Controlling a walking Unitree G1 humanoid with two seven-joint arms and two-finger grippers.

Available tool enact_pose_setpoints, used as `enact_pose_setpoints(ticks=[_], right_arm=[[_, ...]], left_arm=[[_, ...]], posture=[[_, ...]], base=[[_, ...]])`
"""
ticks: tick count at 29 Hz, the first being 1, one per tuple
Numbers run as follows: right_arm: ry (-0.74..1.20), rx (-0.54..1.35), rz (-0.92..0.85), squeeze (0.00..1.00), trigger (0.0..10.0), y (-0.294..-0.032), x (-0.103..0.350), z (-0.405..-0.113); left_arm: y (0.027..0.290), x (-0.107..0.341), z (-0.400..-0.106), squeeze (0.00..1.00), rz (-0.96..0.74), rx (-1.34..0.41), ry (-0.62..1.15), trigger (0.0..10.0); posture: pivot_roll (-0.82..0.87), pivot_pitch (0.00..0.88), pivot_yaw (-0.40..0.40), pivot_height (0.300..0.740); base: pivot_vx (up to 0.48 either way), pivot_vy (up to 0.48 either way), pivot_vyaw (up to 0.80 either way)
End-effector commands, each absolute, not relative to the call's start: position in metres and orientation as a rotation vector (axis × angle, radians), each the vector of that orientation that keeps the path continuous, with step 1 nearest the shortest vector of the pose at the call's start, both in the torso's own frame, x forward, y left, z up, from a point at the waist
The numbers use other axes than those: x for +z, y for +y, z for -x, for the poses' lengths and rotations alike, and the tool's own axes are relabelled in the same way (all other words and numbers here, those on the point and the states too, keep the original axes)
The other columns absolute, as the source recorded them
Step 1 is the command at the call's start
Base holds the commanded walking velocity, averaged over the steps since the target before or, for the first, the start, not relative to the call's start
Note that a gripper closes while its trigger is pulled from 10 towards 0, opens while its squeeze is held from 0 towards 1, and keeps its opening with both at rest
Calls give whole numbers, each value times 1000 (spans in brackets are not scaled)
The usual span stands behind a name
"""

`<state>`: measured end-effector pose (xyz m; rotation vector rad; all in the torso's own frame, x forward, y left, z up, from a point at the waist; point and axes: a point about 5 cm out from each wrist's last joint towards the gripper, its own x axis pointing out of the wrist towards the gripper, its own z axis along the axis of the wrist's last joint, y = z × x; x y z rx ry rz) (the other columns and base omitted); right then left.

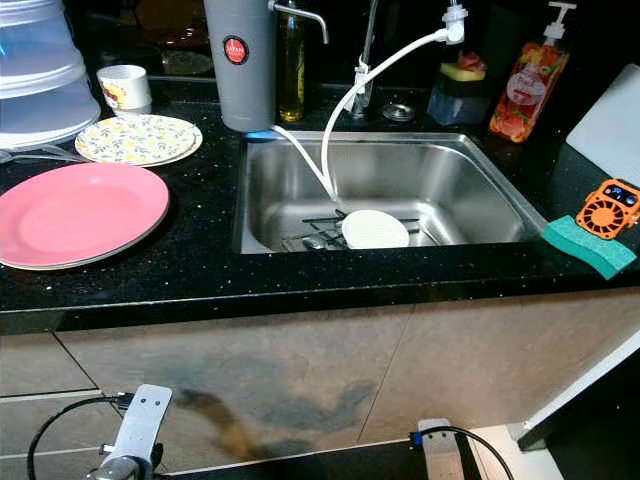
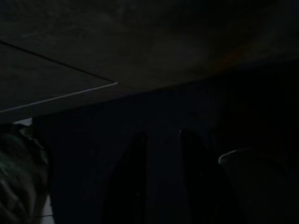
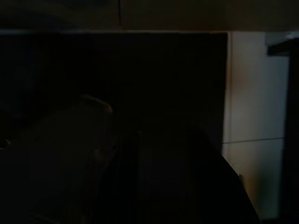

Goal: Kitchen organization

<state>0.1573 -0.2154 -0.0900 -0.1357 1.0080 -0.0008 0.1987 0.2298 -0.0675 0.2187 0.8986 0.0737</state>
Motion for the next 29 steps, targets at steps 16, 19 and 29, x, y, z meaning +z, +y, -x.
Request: enact_pose_setpoints(ticks=[16,19,29], right_arm=[[994,6,100,0,10000,-214,-87,-166],[998,10,109,0,10000,-214,-87,-165],[1023,-7,117,0,10000,-219,-90,-157]], left_arm=[[222,-84,-167,0,-210,-79,982,10000],[223,-83,-169,0,-234,-86,987,10000],[224,-87,-161,0,-255,-84,1019,10000]], posture=[[90,3,-105,740],[89,3,-106,740],[84,8,-106,740]], base=[[0,0,0],[0,0,0],[0,0,0]])
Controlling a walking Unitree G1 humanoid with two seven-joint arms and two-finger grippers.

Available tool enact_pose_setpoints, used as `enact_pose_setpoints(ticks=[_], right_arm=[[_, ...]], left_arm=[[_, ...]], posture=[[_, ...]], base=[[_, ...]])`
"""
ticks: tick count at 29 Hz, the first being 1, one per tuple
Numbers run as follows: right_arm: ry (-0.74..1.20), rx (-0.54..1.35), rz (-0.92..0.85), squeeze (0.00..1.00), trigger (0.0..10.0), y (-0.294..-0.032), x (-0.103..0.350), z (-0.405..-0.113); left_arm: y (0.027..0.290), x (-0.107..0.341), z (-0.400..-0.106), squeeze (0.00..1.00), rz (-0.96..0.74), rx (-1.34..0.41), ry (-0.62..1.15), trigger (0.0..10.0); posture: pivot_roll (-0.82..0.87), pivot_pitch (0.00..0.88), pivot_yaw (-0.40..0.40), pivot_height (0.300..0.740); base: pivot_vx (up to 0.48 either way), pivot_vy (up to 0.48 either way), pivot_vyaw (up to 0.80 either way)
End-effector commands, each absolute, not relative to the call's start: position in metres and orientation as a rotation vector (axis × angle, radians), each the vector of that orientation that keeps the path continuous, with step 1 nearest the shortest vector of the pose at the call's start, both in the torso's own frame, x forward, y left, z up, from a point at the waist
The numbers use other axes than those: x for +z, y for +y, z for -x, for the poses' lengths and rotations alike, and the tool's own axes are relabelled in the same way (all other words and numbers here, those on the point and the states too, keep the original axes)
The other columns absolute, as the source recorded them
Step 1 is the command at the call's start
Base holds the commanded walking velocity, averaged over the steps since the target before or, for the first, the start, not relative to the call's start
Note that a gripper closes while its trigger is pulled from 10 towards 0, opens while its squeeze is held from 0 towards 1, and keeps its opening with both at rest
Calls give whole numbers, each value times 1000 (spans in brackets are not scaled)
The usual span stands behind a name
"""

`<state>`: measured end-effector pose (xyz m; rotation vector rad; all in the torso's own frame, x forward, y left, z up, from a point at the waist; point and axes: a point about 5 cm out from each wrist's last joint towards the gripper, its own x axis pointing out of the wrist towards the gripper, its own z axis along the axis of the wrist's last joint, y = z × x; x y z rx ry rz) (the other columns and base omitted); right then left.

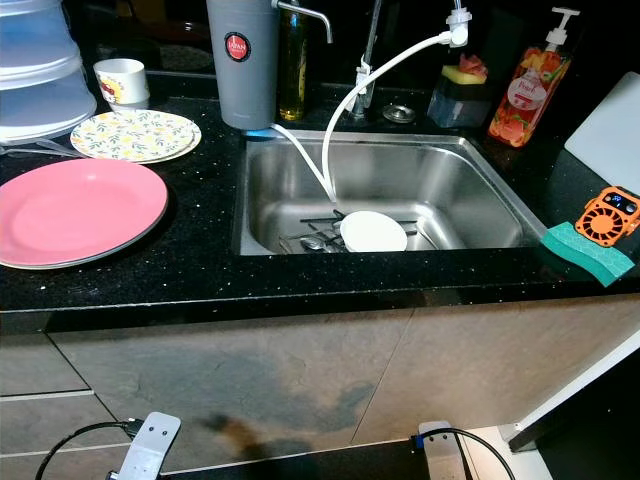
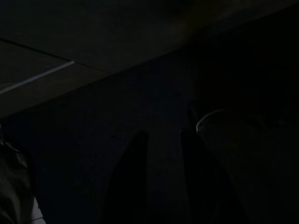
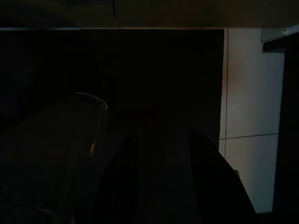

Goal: Kitchen organization

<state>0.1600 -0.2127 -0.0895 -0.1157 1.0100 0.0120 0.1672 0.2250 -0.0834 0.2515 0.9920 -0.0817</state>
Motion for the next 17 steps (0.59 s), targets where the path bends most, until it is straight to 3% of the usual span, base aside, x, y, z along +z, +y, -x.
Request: enact_pose_setpoints(ticks=[1,17], right_arm=[[1023,-8,115,0,10000,-219,-90,-157],[1040,3,121,0,10000,-215,-92,-153]], left_arm=[[225,-87,-159,0,-257,-84,1022,10000],[228,-90,-151,0,-273,-76,1044,10000]], posture=[[84,8,-106,740],[107,11,-106,740]], base=[[0,0,0],[0,0,0]])
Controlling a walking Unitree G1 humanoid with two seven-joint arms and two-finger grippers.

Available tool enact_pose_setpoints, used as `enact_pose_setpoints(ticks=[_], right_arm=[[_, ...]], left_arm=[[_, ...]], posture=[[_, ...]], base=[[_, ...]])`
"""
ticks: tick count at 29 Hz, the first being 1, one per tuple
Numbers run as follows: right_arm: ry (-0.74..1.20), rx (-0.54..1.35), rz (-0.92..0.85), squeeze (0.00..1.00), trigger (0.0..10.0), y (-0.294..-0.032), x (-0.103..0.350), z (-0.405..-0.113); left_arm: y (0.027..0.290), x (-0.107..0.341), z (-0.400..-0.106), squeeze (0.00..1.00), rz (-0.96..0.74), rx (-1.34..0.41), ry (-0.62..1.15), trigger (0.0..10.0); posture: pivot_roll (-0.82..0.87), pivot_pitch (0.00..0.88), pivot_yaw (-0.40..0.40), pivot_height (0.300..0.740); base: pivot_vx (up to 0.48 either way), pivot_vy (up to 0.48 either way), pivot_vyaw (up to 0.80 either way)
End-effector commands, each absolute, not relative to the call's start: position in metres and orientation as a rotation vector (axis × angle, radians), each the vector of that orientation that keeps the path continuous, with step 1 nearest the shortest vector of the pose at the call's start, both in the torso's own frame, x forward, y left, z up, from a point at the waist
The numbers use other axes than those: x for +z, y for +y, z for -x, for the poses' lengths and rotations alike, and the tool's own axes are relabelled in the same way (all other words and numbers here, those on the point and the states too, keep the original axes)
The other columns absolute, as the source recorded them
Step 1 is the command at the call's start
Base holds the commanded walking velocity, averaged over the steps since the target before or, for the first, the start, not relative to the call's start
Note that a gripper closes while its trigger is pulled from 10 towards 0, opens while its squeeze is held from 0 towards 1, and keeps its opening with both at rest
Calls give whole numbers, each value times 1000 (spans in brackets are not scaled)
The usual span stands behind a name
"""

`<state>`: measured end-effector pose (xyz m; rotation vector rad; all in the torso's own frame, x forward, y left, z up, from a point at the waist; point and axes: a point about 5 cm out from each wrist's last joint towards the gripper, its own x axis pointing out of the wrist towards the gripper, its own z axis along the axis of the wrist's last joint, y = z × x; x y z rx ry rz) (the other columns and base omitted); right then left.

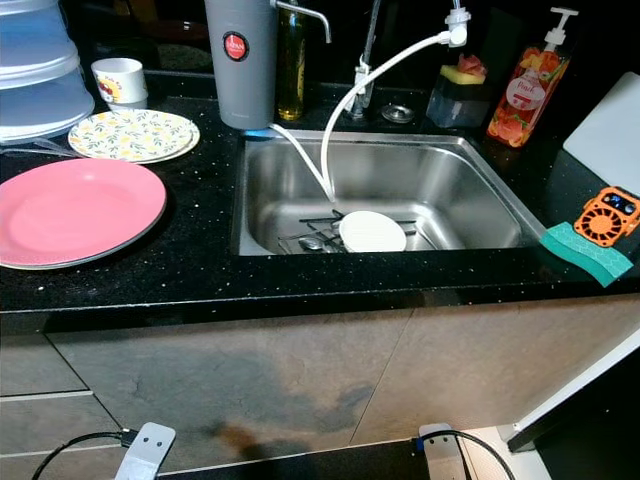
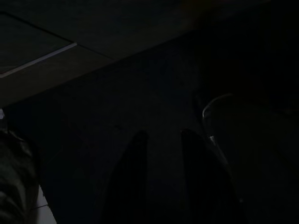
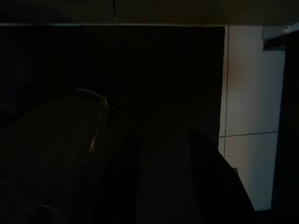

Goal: Kitchen organization

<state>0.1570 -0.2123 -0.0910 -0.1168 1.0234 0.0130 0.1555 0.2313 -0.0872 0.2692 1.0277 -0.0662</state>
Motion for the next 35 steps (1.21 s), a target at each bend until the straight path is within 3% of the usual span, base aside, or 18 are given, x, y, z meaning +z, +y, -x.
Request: enact_pose_setpoints(ticks=[1,13,22,35], right_arm=[[1041,2,121,0,10000,-215,-92,-153],[1045,6,123,0,10000,-214,-93,-152],[1035,-1,114,0,10000,-213,-92,-154],[1047,-4,114,0,10000,-213,-94,-149]], left_arm=[[226,-90,-151,0,-274,-79,1045,10000],[225,-89,-154,0,-278,-86,1038,10000],[203,-87,-170,0,-272,-121,996,10000],[203,-79,-188,0,-261,-92,953,10000]], posture=[[108,13,-106,740],[109,14,-111,740],[87,8,-99,740],[98,0,-90,740]], base=[[0,0,0],[0,0,0],[0,0,0],[0,0,0]])
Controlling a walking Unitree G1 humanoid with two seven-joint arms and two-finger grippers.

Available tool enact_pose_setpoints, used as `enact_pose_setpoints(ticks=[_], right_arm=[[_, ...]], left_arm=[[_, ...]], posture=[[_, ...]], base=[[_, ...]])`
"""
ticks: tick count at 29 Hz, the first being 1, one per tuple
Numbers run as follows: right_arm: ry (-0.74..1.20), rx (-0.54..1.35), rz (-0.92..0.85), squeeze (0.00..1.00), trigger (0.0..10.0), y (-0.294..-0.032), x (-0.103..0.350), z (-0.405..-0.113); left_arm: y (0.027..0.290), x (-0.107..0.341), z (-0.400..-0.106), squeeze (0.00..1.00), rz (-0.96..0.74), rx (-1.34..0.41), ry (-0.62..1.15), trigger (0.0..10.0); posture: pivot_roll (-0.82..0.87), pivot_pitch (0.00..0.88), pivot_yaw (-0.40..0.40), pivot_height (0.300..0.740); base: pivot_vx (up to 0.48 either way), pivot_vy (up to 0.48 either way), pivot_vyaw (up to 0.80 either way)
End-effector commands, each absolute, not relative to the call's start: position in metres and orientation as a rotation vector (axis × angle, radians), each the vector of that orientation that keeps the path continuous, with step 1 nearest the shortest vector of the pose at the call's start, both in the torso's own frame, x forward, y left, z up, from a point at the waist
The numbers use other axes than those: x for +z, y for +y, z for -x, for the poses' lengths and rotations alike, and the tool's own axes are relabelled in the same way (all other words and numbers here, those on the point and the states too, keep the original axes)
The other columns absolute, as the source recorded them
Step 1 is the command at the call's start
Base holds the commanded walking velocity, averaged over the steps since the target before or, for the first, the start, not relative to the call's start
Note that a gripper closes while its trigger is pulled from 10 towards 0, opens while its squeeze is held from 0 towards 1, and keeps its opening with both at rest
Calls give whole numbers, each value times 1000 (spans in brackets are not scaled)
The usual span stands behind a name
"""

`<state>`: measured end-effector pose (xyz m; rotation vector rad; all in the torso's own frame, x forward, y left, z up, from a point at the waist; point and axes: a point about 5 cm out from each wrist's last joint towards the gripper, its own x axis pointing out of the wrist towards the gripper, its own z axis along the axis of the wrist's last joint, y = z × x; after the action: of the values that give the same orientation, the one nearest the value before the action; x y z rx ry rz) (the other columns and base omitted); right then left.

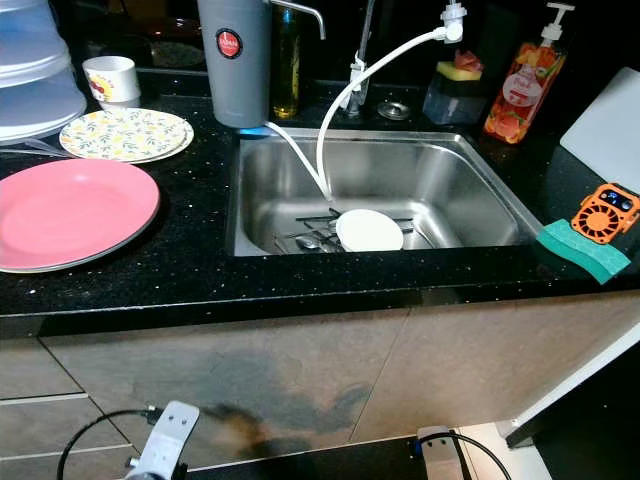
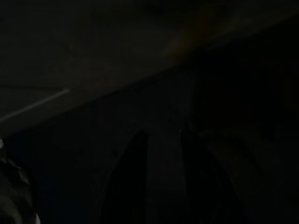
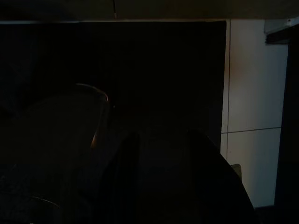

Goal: Kitchen organization

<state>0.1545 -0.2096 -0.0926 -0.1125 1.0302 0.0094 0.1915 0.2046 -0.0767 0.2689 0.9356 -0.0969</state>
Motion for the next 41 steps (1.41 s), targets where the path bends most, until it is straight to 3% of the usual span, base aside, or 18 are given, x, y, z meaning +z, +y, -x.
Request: enact_pose_setpoints(ticks=[1,17,41], right_arm=[[1054,0,123,0,10000,-213,-95,-148],[1053,67,161,0,10000,-202,-95,-153],[1084,64,218,0,10000,-214,-96,-145]], left_arm=[[201,-78,-191,0,-264,-96,947,10000],[195,-77,-195,0,-281,-107,958,10000],[194,-82,-186,0,-341,-162,971,10000]], posture=[[115,0,-91,740],[127,3,-116,740],[97,0,-131,740]], base=[[0,0,0],[0,0,0],[0,0,0]])
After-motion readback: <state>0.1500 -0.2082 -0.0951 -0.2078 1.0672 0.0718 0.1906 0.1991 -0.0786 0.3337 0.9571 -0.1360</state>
